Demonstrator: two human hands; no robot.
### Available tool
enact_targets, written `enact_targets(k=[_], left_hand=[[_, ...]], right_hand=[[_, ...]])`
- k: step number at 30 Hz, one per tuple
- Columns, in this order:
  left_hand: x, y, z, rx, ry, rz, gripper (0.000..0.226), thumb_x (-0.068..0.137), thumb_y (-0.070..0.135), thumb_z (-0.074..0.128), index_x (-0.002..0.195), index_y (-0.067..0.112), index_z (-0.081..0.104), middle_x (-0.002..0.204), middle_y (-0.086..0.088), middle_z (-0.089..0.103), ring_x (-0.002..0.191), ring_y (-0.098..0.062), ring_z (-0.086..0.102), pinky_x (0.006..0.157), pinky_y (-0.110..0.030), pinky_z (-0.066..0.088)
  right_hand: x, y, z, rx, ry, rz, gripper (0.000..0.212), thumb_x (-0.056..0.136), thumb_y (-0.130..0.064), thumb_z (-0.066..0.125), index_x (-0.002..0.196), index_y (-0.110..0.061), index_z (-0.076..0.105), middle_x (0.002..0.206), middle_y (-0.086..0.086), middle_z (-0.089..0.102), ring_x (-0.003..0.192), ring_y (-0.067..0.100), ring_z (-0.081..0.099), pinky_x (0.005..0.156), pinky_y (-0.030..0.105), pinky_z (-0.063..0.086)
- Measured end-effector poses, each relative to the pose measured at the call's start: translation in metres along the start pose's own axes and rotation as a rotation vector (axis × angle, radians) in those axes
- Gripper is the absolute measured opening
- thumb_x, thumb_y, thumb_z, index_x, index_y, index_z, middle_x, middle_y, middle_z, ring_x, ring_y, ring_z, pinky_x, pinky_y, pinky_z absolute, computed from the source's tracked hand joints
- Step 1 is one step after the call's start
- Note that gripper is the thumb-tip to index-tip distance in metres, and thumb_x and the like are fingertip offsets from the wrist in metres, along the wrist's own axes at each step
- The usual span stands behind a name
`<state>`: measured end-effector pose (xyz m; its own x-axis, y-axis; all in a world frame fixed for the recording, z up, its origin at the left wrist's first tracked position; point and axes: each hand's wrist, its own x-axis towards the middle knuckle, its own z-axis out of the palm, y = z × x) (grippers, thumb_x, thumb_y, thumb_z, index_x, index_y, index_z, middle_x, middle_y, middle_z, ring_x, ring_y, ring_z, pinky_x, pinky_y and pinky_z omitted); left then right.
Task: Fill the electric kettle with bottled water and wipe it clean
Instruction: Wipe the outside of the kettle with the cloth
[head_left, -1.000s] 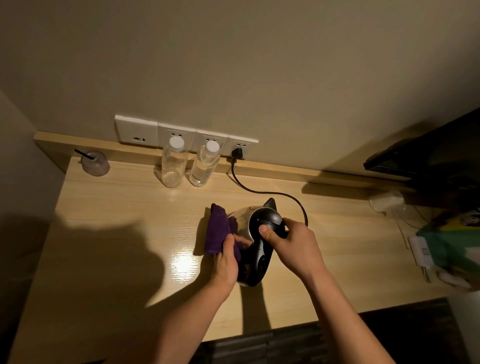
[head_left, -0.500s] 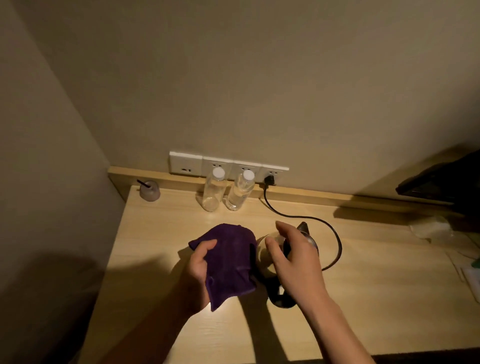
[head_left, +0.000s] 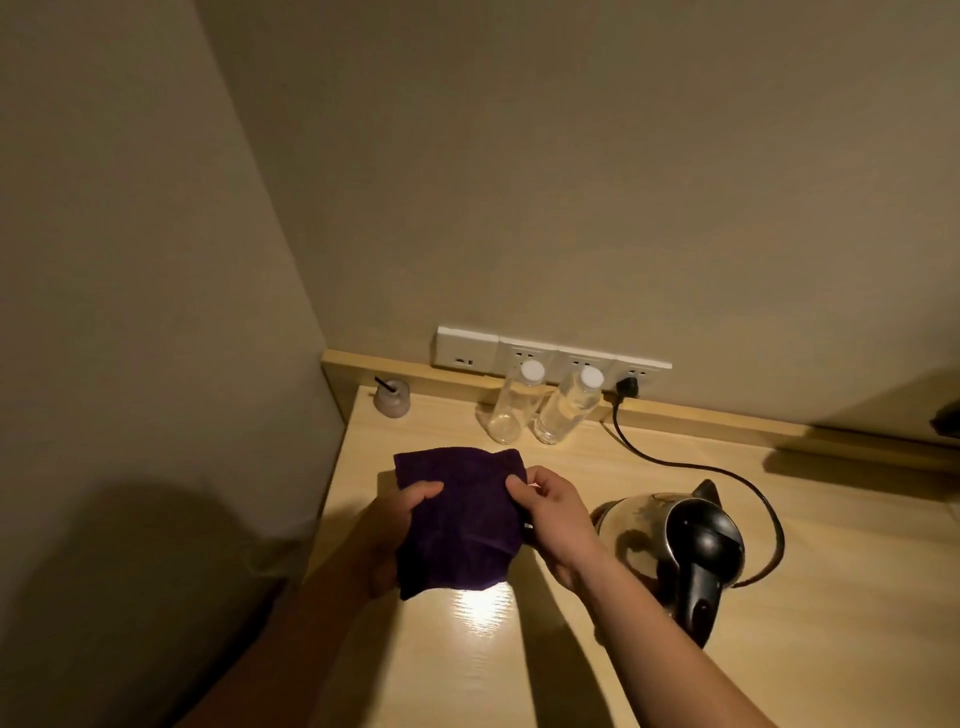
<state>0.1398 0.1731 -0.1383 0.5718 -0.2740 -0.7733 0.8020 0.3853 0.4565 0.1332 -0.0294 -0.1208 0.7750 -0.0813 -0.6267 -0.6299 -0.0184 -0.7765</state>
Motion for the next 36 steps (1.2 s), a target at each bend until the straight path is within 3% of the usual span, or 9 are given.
enact_targets(k=[6, 11, 14, 18, 22, 25, 28, 31, 36], left_hand=[[0.046, 0.025, -0.053, 0.504, 0.222, 0.26, 0.032, 0.105, 0.015, 0.055, 0.136, 0.01, 0.061, 0.127, -0.017, 0.071, 0.115, -0.037, 0.069, 0.1, -0.058, 0.057], [0.077, 0.028, -0.07, 0.914, 0.364, 0.463, 0.041, 0.109, 0.017, 0.047, 0.148, 0.005, 0.048, 0.138, -0.016, 0.062, 0.128, -0.034, 0.058, 0.104, -0.037, 0.047], [0.094, 0.026, -0.079, 1.013, 0.399, 0.487, 0.047, 0.11, 0.016, 0.045, 0.154, 0.003, 0.039, 0.146, -0.019, 0.056, 0.134, -0.035, 0.055, 0.112, -0.045, 0.045], [0.109, 0.015, -0.087, 1.184, 0.464, 0.447, 0.05, 0.11, 0.023, 0.045, 0.156, 0.007, 0.035, 0.145, -0.018, 0.058, 0.129, -0.035, 0.06, 0.105, -0.043, 0.048], [0.111, 0.009, -0.094, 1.305, 0.616, 0.411, 0.067, 0.104, 0.034, 0.054, 0.16, 0.009, 0.025, 0.149, -0.02, 0.053, 0.127, -0.037, 0.06, 0.101, -0.047, 0.052], [0.106, 0.001, -0.097, 1.525, 0.695, 0.577, 0.079, 0.094, 0.039, 0.066, 0.159, 0.01, 0.03, 0.144, -0.023, 0.054, 0.121, -0.038, 0.062, 0.096, -0.049, 0.057], [0.107, -0.007, -0.098, 1.702, 0.55, 0.815, 0.079, 0.09, 0.042, 0.066, 0.157, 0.016, 0.033, 0.151, -0.017, 0.051, 0.134, -0.036, 0.055, 0.105, -0.049, 0.053], [0.116, -0.013, -0.106, 1.832, 0.378, 0.879, 0.073, 0.098, 0.047, 0.042, 0.163, 0.017, 0.024, 0.17, -0.009, 0.027, 0.158, -0.029, 0.024, 0.125, -0.047, 0.028], [0.124, -0.015, -0.114, 1.9, 0.363, 0.836, 0.076, 0.099, 0.053, 0.039, 0.164, 0.018, 0.022, 0.172, -0.008, 0.022, 0.159, -0.025, 0.02, 0.127, -0.05, 0.022]], right_hand=[[0.042, 0.015, 0.042, -0.192, 0.044, -0.128, 0.017, 0.107, -0.02, 0.056, 0.101, -0.005, 0.058, 0.1, 0.025, 0.073, 0.091, 0.041, 0.069, 0.077, 0.045, 0.053], [0.073, 0.031, 0.072, -0.378, 0.113, -0.2, 0.012, 0.109, -0.022, 0.051, 0.108, -0.013, 0.059, 0.097, -0.002, 0.069, 0.093, 0.024, 0.065, 0.074, 0.031, 0.051], [0.086, 0.04, 0.086, -0.455, 0.16, -0.242, 0.01, 0.11, -0.021, 0.047, 0.105, -0.016, 0.054, 0.093, 0.0, 0.067, 0.086, 0.023, 0.063, 0.068, 0.033, 0.041], [0.094, 0.053, 0.095, -0.631, 0.2, -0.251, 0.01, 0.109, -0.026, 0.045, 0.104, -0.018, 0.042, 0.09, 0.0, 0.062, 0.081, 0.026, 0.062, 0.07, 0.042, 0.049], [0.089, 0.064, 0.09, -0.941, 0.242, -0.324, 0.023, 0.106, -0.034, 0.048, 0.123, -0.021, 0.041, 0.111, 0.001, 0.053, 0.087, 0.023, 0.058, 0.068, 0.04, 0.047], [0.087, 0.066, 0.085, -1.147, 0.236, -0.537, 0.05, 0.102, -0.038, 0.055, 0.146, -0.016, 0.043, 0.131, 0.007, 0.055, 0.114, 0.026, 0.055, 0.092, 0.039, 0.052], [0.094, 0.069, 0.081, -1.292, 0.074, -0.668, 0.072, 0.103, -0.05, 0.045, 0.163, -0.019, 0.02, 0.169, 0.007, 0.026, 0.157, 0.026, 0.02, 0.124, 0.042, 0.028], [0.107, 0.079, 0.077, -1.41, -0.076, -0.638, 0.085, 0.102, -0.067, 0.025, 0.165, -0.021, -0.007, 0.174, 0.001, -0.015, 0.157, 0.016, -0.023, 0.13, 0.042, 0.004], [0.118, 0.089, 0.073, -1.49, -0.104, -0.595, 0.091, 0.098, -0.079, 0.011, 0.162, -0.023, -0.019, 0.17, 0.0, -0.028, 0.154, 0.015, -0.031, 0.127, 0.045, -0.006]])
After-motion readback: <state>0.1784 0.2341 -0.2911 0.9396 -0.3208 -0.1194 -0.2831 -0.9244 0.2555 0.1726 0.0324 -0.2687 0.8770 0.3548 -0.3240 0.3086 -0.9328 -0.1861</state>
